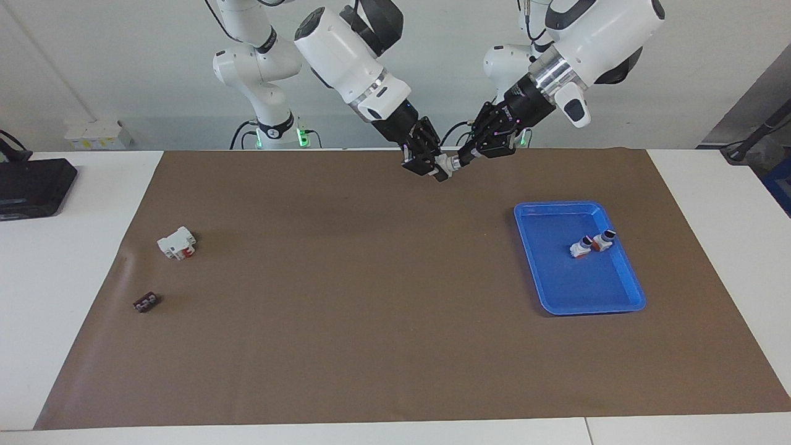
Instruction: Turn and place switch with both arms
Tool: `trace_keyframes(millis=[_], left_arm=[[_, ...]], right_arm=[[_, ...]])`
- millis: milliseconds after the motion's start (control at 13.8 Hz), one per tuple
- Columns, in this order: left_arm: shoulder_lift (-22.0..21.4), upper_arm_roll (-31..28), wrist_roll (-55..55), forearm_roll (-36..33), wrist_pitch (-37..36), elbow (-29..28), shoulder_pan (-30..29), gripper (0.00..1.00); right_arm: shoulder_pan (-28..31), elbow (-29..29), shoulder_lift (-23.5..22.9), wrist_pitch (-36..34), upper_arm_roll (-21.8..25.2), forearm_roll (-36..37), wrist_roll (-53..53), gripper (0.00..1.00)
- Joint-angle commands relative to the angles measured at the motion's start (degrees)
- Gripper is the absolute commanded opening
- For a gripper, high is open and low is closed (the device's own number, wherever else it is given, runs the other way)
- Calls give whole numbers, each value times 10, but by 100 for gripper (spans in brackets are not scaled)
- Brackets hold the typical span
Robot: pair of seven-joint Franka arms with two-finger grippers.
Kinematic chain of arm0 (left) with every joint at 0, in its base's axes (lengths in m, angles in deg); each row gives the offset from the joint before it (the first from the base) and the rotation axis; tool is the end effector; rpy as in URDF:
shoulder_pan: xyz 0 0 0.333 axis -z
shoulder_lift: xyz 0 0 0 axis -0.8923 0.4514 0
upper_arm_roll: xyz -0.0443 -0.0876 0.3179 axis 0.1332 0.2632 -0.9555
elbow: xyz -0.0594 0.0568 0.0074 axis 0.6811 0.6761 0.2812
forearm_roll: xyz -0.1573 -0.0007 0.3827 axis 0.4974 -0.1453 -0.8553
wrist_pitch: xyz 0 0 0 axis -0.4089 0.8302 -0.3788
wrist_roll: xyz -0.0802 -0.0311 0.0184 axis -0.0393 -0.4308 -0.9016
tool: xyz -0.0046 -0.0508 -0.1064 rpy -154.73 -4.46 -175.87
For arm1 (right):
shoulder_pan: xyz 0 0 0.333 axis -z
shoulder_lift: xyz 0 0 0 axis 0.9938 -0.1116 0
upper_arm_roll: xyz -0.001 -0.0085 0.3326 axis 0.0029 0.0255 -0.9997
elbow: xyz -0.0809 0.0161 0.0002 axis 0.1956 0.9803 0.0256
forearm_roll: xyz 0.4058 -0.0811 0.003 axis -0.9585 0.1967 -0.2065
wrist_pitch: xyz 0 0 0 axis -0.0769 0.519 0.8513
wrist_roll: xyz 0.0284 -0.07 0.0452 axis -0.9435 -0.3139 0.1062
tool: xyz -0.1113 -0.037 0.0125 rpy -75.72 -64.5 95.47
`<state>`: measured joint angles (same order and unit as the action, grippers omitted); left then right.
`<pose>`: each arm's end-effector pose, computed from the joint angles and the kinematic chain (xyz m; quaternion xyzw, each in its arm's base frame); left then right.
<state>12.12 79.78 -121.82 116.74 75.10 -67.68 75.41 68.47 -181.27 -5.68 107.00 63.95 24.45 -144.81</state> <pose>0.5312 -0.2437 0.6440 0.6551 0.6799 -0.2046 0.2583 0.5319 0.3848 0.5715 -0.7290 -0.5688 -0.3304 0.1897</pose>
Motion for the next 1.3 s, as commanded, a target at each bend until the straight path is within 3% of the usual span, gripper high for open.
trace_keyframes(millis=[0, 362, 1085, 1157, 1230], left_arm=[[5, -6, -131, -58, 42, 0, 11, 0], [5, -6, -270, -116, 48, -5, 11, 0], [3, -6, -257, -118, 61, -14, 11, 0], [2, -6, -256, -118, 61, -16, 11, 0], [2, -6, -256, -118, 61, -17, 11, 0]], right_arm=[[4, -3, 12, 4, -2, 6, 35, 0], [4, -3, 12, 4, -2, 6, 40, 0], [4, -3, 15, 3, -2, 6, 49, 0], [4, -4, 20, 1, -2, 6, 73, 99], [4, -4, 21, 3, -2, 6, 78, 100]])
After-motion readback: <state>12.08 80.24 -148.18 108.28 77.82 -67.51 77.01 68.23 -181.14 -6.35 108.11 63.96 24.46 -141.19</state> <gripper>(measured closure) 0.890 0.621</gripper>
